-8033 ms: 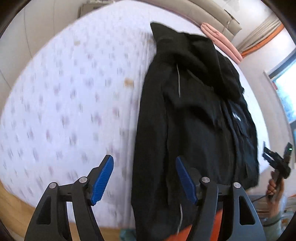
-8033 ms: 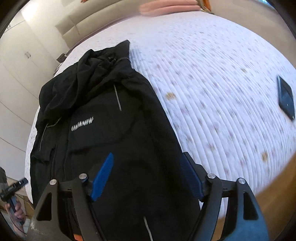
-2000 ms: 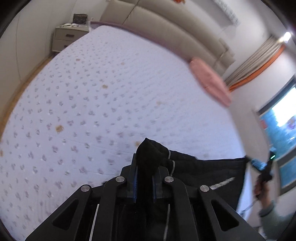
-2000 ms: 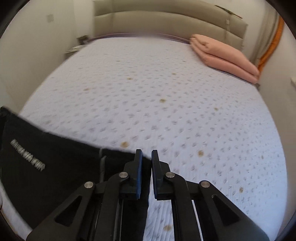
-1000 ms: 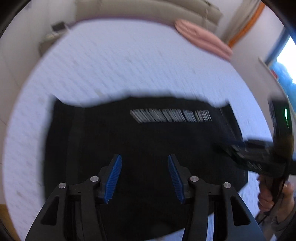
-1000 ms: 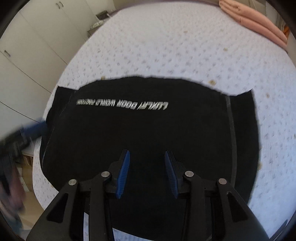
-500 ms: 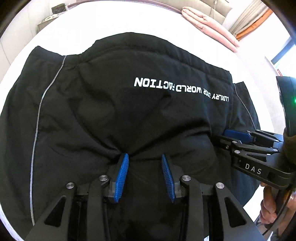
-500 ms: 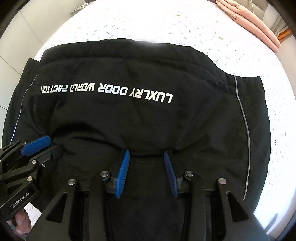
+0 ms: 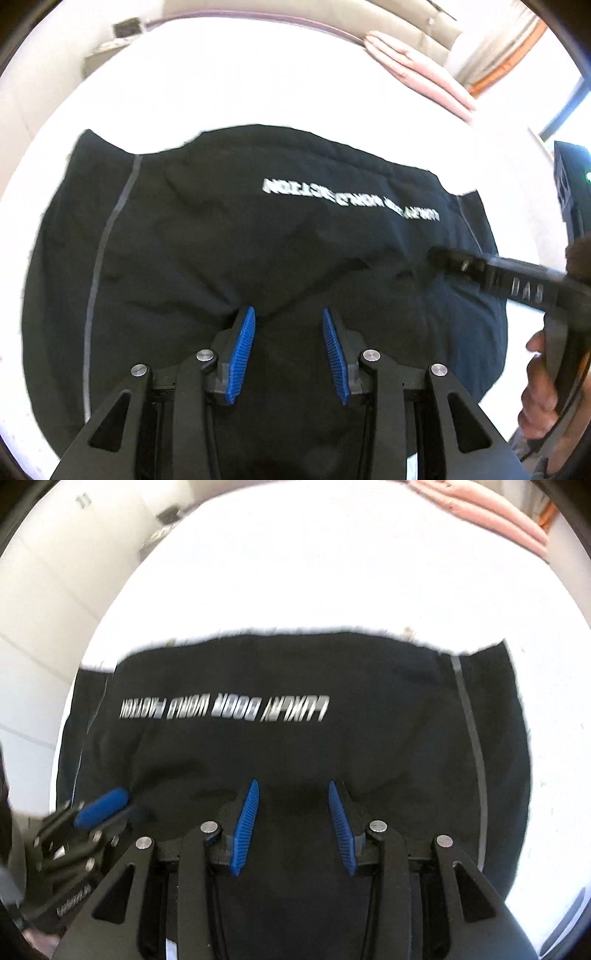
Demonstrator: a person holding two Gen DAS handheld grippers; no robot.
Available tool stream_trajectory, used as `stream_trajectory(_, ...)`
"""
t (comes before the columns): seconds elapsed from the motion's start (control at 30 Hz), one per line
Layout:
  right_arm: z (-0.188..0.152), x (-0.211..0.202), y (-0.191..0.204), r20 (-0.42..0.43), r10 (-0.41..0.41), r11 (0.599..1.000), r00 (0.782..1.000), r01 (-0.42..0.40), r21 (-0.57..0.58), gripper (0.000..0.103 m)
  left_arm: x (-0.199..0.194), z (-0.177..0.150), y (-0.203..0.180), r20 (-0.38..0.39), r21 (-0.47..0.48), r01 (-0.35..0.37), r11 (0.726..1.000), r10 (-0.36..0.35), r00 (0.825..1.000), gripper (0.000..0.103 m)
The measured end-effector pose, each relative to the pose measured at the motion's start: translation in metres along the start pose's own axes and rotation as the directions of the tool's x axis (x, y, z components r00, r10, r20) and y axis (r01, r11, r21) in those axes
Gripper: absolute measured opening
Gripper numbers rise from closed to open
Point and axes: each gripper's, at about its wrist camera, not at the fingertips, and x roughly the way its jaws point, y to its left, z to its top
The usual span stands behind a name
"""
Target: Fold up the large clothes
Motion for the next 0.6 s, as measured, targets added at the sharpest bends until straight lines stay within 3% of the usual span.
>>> stream_trajectory(0.07, 0.011, 0.007, -0.003, 0.01, -0.023, 1.0, 1.0, 0.023, 0.012, 0.043, 0.005, 0.001, 0.006, -0.004, -0.028, 0.008, 1.0, -0.008, 1.0, 0.039)
stream_trajectory(0.2, 0.021, 0.055, -0.012, -0.08, -0.015, 0.999, 0.997, 0.019, 0.051, 0.043, 0.024, 0.001, 0.011, -0.022, -0.035, -0.015, 0.999, 0.014, 1.0, 0.039)
stream_trajectory(0.27, 0.022, 0.063, -0.008, -0.082, -0.018, 0.999, 0.996, 0.021, 0.043, 0.043, 0.03, 0.003, 0.011, -0.017, -0.023, -0.022, 0.999, 0.022, 1.0, 0.039)
stream_trajectory(0.37, 0.021, 0.065, -0.006, -0.076, -0.015, 1.0, 0.997, 0.017, 0.022, 0.044, 0.031, 0.006, 0.015, -0.022, -0.03, -0.003, 1.0, 0.003, 1.0, 0.039)
stream_trajectory(0.47, 0.02, 0.057, -0.018, -0.065, 0.039, 0.999, 0.997, -0.037, 0.031, 0.044, 0.021, 0.008, 0.019, -0.022, -0.019, 0.035, 0.999, -0.035, 0.999, 0.039)
stream_trajectory(0.6, 0.01, 0.027, -0.035, -0.023, 0.095, 0.995, 0.995, -0.094, 0.041, 0.045, -0.002, 0.012, 0.02, 0.014, 0.016, -0.02, 1.0, 0.019, 1.0, 0.04)
